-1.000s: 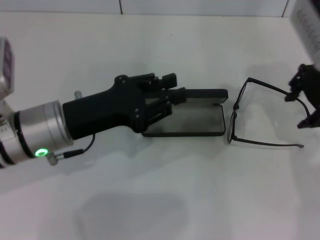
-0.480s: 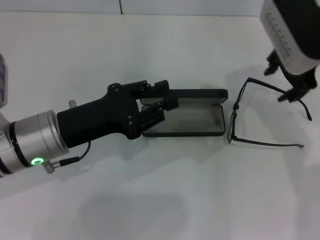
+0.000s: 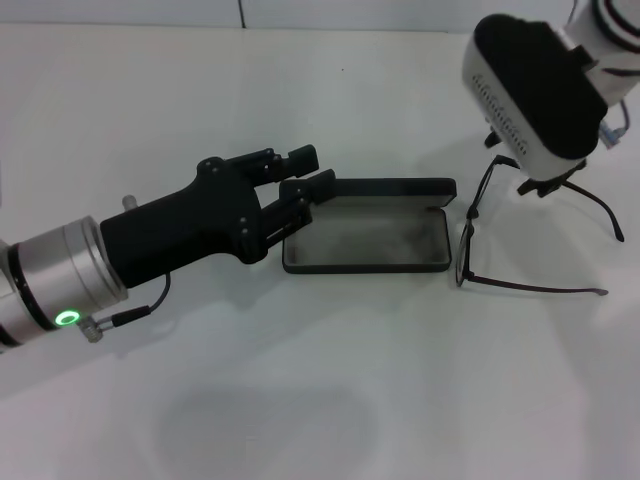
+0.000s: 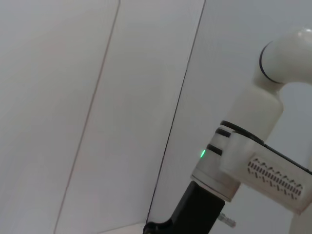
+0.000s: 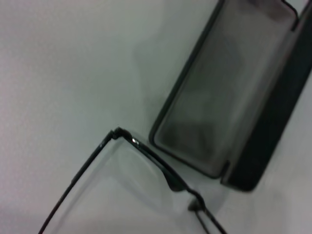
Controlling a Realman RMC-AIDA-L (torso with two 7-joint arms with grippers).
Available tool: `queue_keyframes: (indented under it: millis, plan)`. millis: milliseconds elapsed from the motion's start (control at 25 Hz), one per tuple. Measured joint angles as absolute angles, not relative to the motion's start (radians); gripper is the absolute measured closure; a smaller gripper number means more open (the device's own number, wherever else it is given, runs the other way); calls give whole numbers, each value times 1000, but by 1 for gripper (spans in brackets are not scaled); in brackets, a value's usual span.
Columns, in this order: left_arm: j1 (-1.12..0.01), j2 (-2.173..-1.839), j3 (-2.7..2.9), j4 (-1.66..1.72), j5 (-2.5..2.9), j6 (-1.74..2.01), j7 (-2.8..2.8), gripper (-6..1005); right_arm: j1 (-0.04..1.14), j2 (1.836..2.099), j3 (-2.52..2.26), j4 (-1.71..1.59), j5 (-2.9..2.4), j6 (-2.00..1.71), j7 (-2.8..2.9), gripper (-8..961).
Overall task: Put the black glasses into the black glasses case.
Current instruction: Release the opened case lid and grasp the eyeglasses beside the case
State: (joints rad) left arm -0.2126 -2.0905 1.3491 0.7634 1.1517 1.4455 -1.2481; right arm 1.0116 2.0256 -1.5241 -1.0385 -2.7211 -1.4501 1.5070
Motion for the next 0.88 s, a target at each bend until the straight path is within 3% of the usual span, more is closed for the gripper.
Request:
queue_keyframes:
  millis: [880]
  plan:
    - [-233, -2091, 1347, 674, 1109, 1445, -1170, 634, 1048, 2028, -1645, -880, -2587, -1322, 1407, 321]
